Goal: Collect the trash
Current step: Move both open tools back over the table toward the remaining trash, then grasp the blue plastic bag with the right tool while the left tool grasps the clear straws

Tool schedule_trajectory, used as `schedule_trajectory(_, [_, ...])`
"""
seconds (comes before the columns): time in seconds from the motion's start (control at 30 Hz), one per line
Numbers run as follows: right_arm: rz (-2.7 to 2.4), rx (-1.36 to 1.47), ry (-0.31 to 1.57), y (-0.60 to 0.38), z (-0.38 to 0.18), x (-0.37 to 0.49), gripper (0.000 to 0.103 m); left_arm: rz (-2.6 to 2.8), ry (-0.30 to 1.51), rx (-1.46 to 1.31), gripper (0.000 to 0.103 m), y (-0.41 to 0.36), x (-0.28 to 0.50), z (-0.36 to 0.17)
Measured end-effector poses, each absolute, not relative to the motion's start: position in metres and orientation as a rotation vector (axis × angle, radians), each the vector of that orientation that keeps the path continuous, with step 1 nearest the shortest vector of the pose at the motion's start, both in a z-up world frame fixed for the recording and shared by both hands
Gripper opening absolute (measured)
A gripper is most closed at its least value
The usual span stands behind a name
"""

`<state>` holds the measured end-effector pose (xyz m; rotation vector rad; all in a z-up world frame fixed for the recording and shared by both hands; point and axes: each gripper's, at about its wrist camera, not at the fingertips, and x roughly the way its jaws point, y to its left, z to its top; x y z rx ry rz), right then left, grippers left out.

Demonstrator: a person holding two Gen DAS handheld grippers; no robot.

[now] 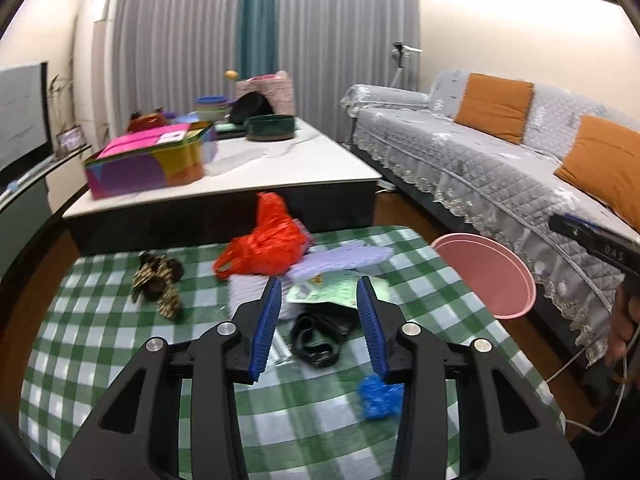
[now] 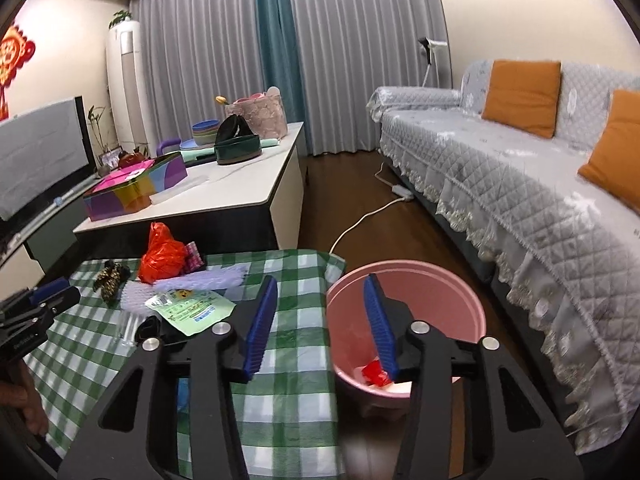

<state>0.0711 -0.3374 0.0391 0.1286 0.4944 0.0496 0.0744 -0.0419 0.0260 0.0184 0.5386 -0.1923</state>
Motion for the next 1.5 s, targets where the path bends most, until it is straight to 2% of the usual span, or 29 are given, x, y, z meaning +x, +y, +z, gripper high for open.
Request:
schedule_trajectory(0.37, [0.248,0.085,0.576,-0.266,0.005,0.081,0.046,-0.092,0.553,-0.046,0.038,0.003,0.075,0.018])
schedule_trajectory(0.43, [0.286,0.080,0.594,-0.251,0.000,0.083,0.049,-0.066,0.562,-0.049,0.038,0.011,0.076,0.014])
schedule_trajectory(0.53, [0.338,0.096,0.648,-0.234,-0.011,0.090,0.060,-0.037,0.582,-0.079,0.038,0.024,0.078,0.005])
schedule_trajectory(0.73, [0.378,0.077,0.747,-0.211,-0.036,0.099,0.061,-0.018,0.608,-0.095,0.038,0.032,0.088,-0.011])
schedule_trajectory(0.83, [0.394,0.061,0.790,-0.204,-0.048,0.104,0.045,-0.021,0.629,-0.098,0.038,0.030,0.096,-0.021])
schedule_trajectory(0.9, [0.417,0.068,0.815,-0.202,-0.054,0.108,0.017,-0.026,0.641,-0.103,0.038,0.027,0.102,-0.026])
schedule_trajectory(0.97, [0.437,0.076,0.830,-0.201,-0.056,0.110,0.004,-0.035,0.654,-0.101,0.038,0.023,0.110,-0.031])
schedule_trajectory(1.07, [0.421,0.069,0.787,-0.206,-0.044,0.111,0.002,-0.038,0.682,-0.090,0.041,0.016,0.122,-0.040])
schedule_trajectory(1.13, [0.407,0.078,0.754,-0.214,-0.035,0.113,0.001,-0.024,0.714,-0.092,0.057,0.012,0.131,-0.047])
schedule_trajectory(1.23, [0.373,0.082,0.713,-0.226,-0.027,0.115,0.001,-0.013,0.757,-0.105,0.067,0.007,0.144,-0.057])
schedule_trajectory(1.5, [0.335,0.111,0.690,-0.245,-0.022,0.126,0.001,0.030,0.895,-0.102,0.068,0.000,0.166,-0.084])
